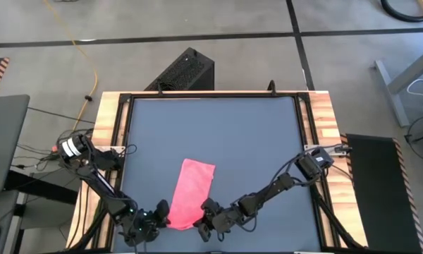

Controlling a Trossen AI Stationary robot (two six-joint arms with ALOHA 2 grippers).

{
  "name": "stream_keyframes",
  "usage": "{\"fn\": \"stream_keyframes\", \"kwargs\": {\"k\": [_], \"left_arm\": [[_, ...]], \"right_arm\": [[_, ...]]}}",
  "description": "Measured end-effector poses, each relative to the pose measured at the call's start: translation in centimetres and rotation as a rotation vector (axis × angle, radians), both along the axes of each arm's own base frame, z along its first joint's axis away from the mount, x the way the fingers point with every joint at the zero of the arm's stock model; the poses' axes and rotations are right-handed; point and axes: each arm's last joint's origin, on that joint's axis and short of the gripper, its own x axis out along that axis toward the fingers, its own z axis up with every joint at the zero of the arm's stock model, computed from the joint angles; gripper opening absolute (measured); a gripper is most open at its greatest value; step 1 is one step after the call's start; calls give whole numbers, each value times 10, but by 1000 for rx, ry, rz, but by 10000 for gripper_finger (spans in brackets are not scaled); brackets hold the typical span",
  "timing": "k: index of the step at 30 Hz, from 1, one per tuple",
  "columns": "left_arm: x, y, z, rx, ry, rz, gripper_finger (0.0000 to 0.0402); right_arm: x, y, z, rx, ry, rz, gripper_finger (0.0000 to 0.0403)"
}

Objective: Roll towel
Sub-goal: Roll the pink microfiber towel

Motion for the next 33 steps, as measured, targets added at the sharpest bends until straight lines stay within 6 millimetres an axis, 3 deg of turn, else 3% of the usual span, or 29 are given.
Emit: {"fn": "stream_keyframes", "kwargs": {"k": [5,18,24,33], "left_arm": [[1,0,0,-61,20,41,8],[20,11,5,-326,163,130,0],[25,28,11,-525,269,100,0],[23,75,-11,-935,393,201,0]], "right_arm": [[-6,6,-2,1,20,-35,19],[-14,14,-4,44,62,-58,20],[-16,15,-5,87,109,-52,20],[-19,17,-7,130,158,-85,20]]}}
